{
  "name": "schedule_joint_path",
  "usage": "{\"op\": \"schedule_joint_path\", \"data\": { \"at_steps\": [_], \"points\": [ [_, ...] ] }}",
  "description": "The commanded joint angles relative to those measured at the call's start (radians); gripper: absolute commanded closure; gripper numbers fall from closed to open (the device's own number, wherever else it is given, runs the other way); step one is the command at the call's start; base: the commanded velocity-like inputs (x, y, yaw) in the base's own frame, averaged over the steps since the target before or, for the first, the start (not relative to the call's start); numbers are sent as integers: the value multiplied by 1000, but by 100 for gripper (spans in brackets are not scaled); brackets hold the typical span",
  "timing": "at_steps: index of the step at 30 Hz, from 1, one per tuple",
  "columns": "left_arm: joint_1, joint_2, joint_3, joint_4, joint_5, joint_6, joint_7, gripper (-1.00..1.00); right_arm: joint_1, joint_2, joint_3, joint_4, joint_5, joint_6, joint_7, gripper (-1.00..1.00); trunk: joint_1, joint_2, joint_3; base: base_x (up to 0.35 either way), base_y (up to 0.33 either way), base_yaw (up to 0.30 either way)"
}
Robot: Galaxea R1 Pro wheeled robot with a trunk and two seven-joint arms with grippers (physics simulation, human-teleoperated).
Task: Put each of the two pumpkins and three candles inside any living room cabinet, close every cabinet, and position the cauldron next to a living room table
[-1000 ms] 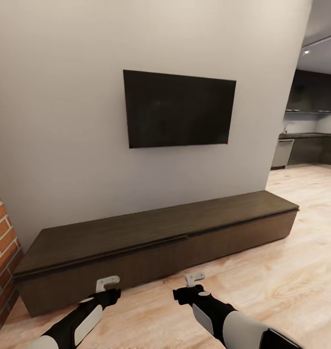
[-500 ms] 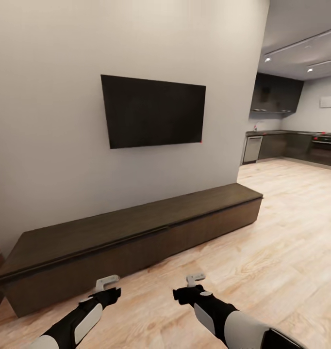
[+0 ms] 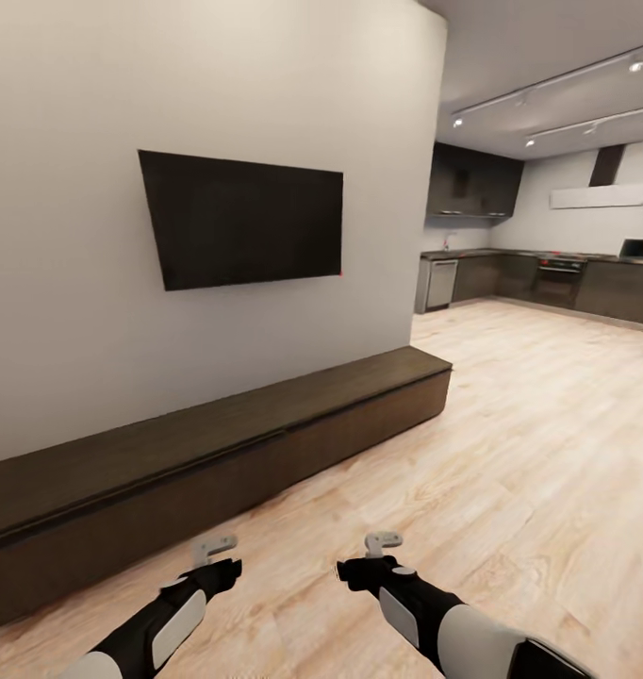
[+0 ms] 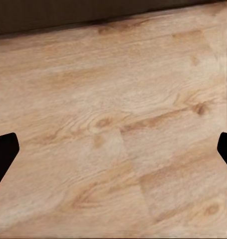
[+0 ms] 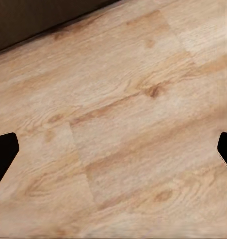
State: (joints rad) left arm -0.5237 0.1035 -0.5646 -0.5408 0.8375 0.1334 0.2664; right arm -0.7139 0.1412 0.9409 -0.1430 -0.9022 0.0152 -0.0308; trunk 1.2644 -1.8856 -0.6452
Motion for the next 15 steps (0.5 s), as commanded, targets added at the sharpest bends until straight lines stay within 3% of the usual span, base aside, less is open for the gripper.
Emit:
{"op": "schedule_joint_path", "data": {
  "at_steps": [1,8,15],
  "points": [
    [-1,2,-9,-3,6,2,10,-100,-1,0,8,0,-8,1,-3,-100,-1,0,-2,-202,-113,-249],
    [-1,5,-9,-4,5,2,10,-100,-1,-2,9,6,-9,-3,-3,-100,-1,0,-8,-43,-24,-242],
    [-1,6,-12,-4,3,2,10,-100,-1,-2,9,6,-10,-3,-3,-100,-1,0,-10,-3,-179,-66]
  ]
}}
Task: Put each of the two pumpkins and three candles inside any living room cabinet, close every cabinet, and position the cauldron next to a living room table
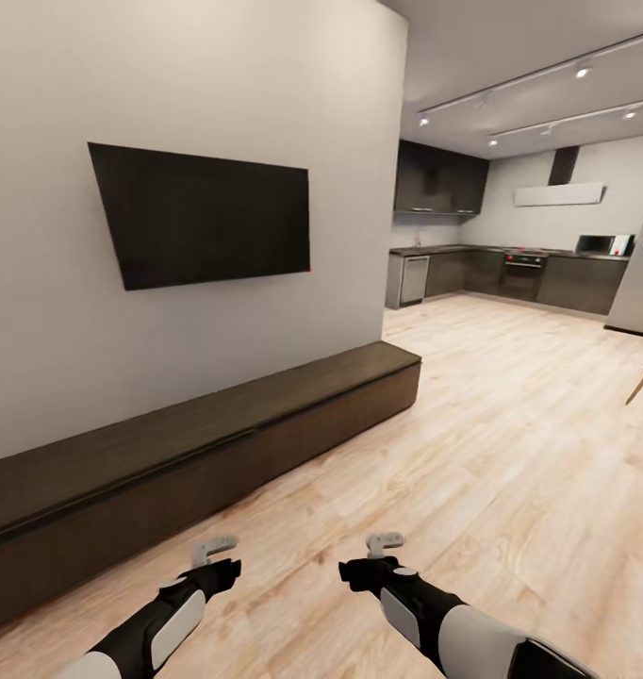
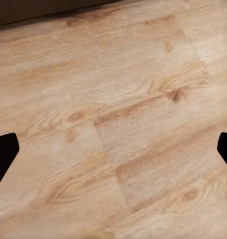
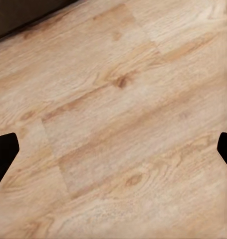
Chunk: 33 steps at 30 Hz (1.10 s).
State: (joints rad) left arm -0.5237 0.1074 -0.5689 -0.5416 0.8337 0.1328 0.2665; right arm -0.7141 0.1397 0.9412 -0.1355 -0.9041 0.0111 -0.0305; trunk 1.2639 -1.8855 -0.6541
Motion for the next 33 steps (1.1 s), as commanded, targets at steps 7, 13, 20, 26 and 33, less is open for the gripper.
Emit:
{"op": "schedule_joint_path", "data": {
  "at_steps": [7,13,20,26,33],
  "points": [
    [-1,2,-9,-3,7,2,10,-100,-1,-2,8,-1,-9,1,-3,-100,0,-1,-1,0,-274,-216],
    [-1,2,-10,-3,7,2,9,-100,-1,-7,8,-1,-9,1,-3,-100,0,-1,-1,0,-194,-289],
    [-1,4,-8,-3,7,2,9,-100,-1,-7,8,-1,-9,1,-3,-100,0,-1,-1,0,-23,-294],
    [-1,3,-9,-3,7,2,9,-100,-1,-7,8,-1,-9,1,-3,-100,0,-1,-1,0,-1,-295],
    [-1,4,-9,-3,7,2,8,-100,-1,-7,8,-1,-9,1,-3,-100,0,-1,-1,0,0,-295]
  ]
}}
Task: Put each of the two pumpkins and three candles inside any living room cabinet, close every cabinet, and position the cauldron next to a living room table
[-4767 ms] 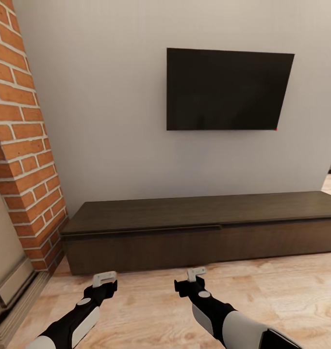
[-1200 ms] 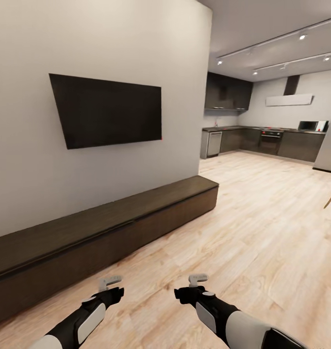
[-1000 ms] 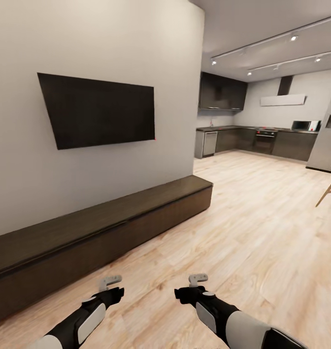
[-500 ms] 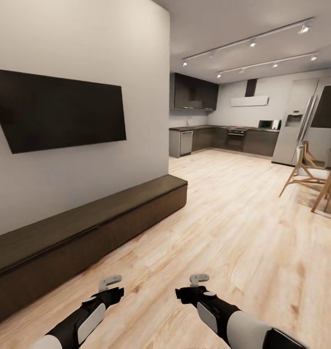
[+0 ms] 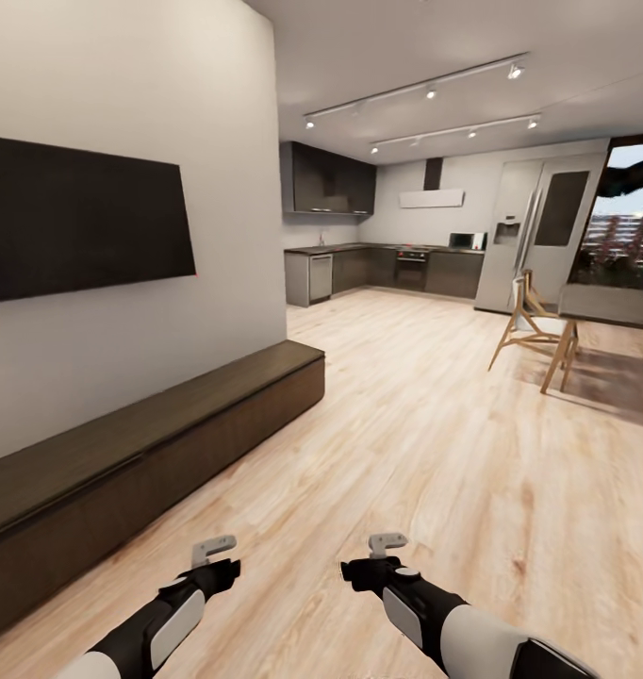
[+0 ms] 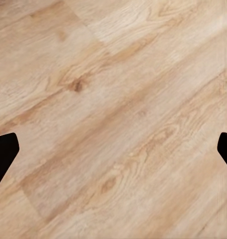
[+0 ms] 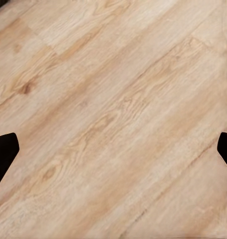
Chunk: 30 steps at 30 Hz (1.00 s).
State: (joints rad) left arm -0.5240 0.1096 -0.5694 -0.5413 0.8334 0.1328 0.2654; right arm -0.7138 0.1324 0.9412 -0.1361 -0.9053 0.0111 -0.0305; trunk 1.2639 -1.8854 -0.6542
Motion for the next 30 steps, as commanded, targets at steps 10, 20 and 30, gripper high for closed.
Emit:
{"op": "schedule_joint_path", "data": {
  "at_steps": [10,20,30],
  "points": [
    [-1,1,-13,-3,7,2,10,-100,-1,0,8,0,-9,1,-4,-100,0,-1,-1,0,0,-295],
    [0,-2,-15,-3,6,2,10,-100,-1,-3,8,1,-9,1,-5,-100,0,-1,-1,0,0,-295],
    [0,-3,-15,-2,6,4,9,-100,-1,-3,8,1,-9,1,-6,-100,0,-1,-1,0,0,-295]
  ]
}}
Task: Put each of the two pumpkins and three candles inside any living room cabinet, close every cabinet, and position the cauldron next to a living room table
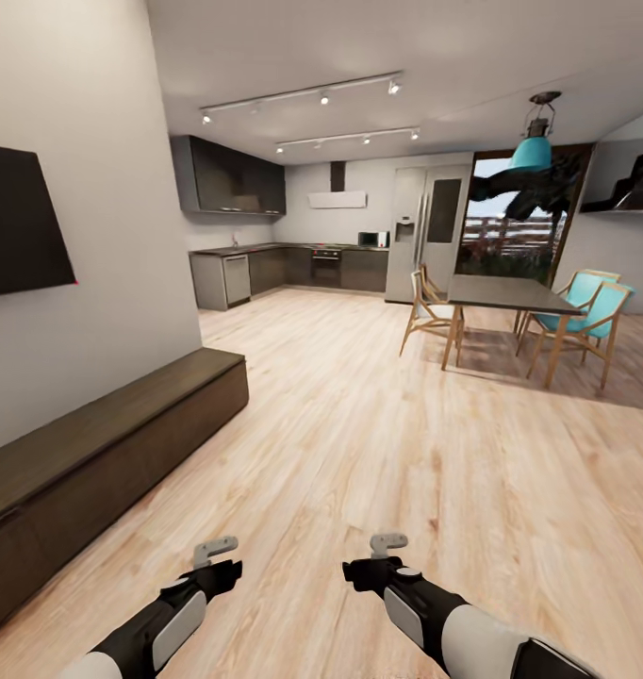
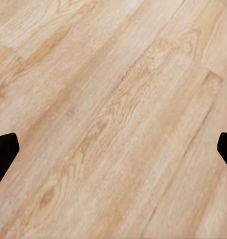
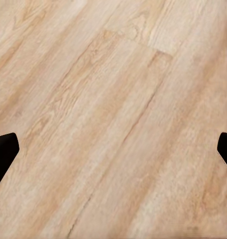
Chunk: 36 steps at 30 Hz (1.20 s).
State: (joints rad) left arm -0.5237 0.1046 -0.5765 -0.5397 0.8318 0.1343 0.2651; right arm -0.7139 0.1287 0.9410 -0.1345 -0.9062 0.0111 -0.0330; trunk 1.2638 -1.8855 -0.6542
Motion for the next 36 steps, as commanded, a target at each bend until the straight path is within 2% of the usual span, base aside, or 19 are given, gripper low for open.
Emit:
{"op": "schedule_joint_path", "data": {
  "at_steps": [1,6,16,25,29,36],
  "points": [
    [-1,2,-8,-3,7,2,10,-100,-1,0,8,-1,-8,1,-4,-100,0,-1,-1,15,0,-295],
    [0,1,-9,-3,6,1,10,-100,-1,0,8,0,-8,0,-4,-100,0,-1,-1,105,0,-295],
    [0,2,-9,-3,4,1,10,-100,0,0,8,0,-8,-11,-5,-100,0,-1,-1,296,0,-266],
    [0,0,-12,-3,6,1,10,-100,5,-13,7,1,-12,-36,-7,-100,0,-1,-1,316,0,-24],
    [0,0,-14,-2,7,1,10,-100,5,-16,8,1,-48,-37,-6,-100,0,-1,-1,316,0,-1],
    [0,-1,-16,1,8,1,10,-100,5,-16,8,1,-59,-37,-5,-100,0,-1,-1,316,-38,0]
  ]
}}
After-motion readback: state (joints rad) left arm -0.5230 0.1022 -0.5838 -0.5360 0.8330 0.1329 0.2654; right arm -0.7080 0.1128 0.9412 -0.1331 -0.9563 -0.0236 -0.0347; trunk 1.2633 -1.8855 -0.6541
